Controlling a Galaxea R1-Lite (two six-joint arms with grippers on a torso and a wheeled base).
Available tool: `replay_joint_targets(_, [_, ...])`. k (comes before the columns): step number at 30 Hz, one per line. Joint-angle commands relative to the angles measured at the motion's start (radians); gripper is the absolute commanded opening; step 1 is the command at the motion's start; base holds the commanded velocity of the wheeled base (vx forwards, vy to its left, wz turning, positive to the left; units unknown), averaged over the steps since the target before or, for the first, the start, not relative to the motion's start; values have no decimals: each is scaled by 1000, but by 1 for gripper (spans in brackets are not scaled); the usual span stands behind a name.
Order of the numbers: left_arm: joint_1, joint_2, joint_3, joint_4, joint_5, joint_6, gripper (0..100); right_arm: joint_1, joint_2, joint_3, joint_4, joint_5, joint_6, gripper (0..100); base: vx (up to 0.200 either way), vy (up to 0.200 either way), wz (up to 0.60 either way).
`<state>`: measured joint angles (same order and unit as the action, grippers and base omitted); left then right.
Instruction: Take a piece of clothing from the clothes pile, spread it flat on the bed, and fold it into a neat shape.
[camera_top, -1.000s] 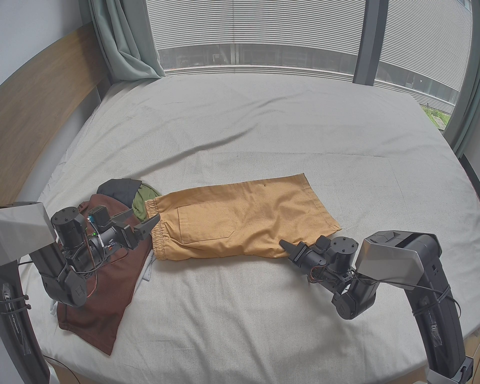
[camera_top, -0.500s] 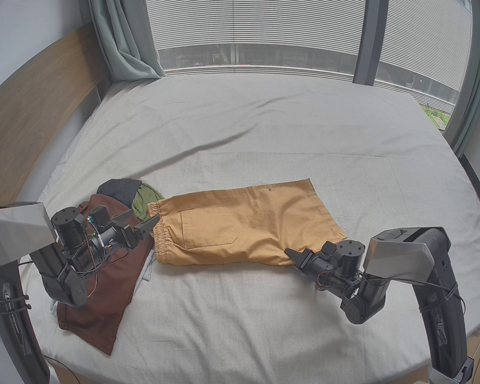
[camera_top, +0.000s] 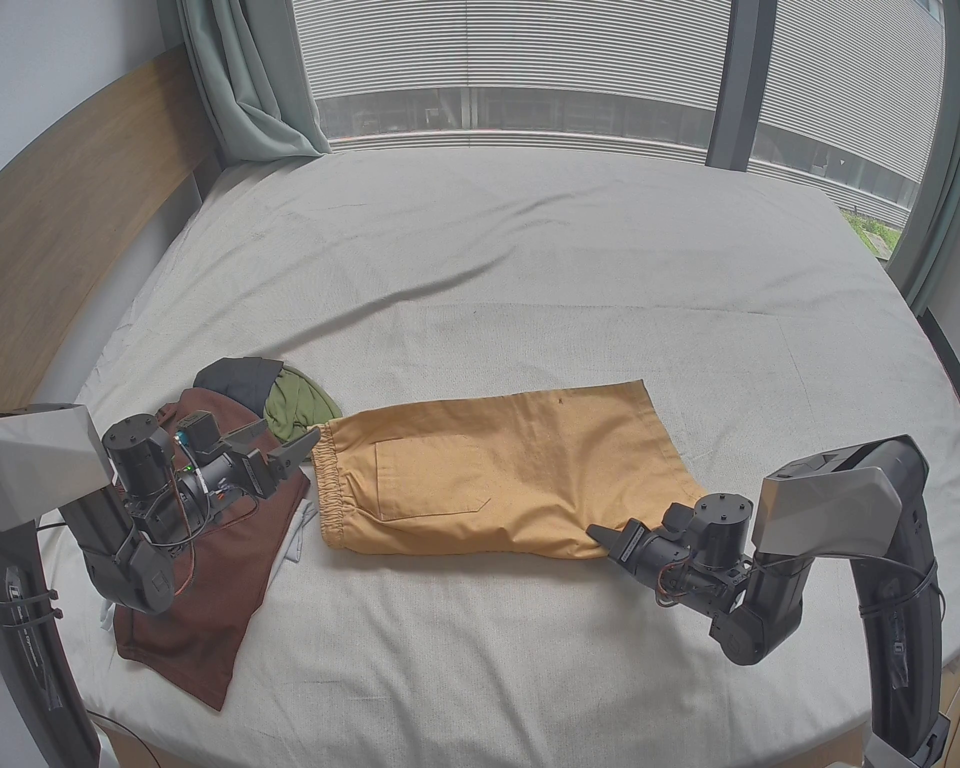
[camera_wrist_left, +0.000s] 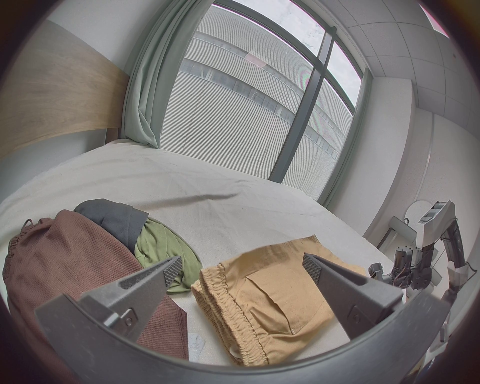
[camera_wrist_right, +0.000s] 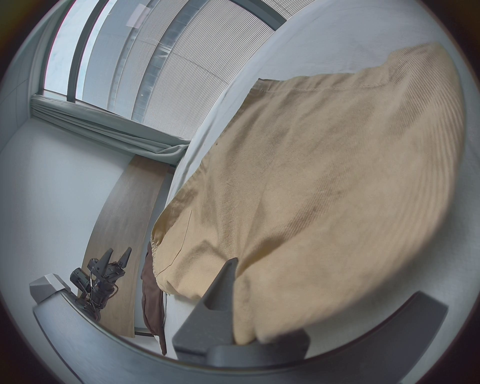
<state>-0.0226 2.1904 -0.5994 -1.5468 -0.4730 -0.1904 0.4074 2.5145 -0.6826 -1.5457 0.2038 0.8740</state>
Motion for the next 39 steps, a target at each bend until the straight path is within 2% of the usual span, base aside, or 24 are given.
replay_joint_targets(1, [-7,-6,0,-1,-1,-27,100,2,-66,90,-1,-1,-1,0,0,0,0])
replay_joint_targets(8, [-10,-3,3,-1,-1,-38,100,13,-108,205,-1,-6,-1,0,0,0,0])
replay_joint_targets(12, [-23,-5,4,-1,-3,-67,100,25,-118,258,-1,-43,-3,0,0,0,0])
replay_joint_targets(16, [-30,-6,6,-1,-7,-70,100,40,-123,301,-2,-50,-18,0,0,0,0])
replay_joint_targets(26, [-23,-20,16,1,-110,-81,100,39,-114,322,-2,-52,-50,0,0,0,0])
replay_joint_targets(33, [-30,-23,23,-1,-111,-103,100,34,-108,324,-2,-49,-63,0,0,0,0])
replay_joint_targets(34, [-31,-23,24,-1,-111,-106,100,36,-108,324,-2,-49,-64,100,0,0,0])
replay_joint_targets(39, [-33,-20,21,1,-113,-118,100,45,-102,336,-1,-50,-81,100,0,0,0])
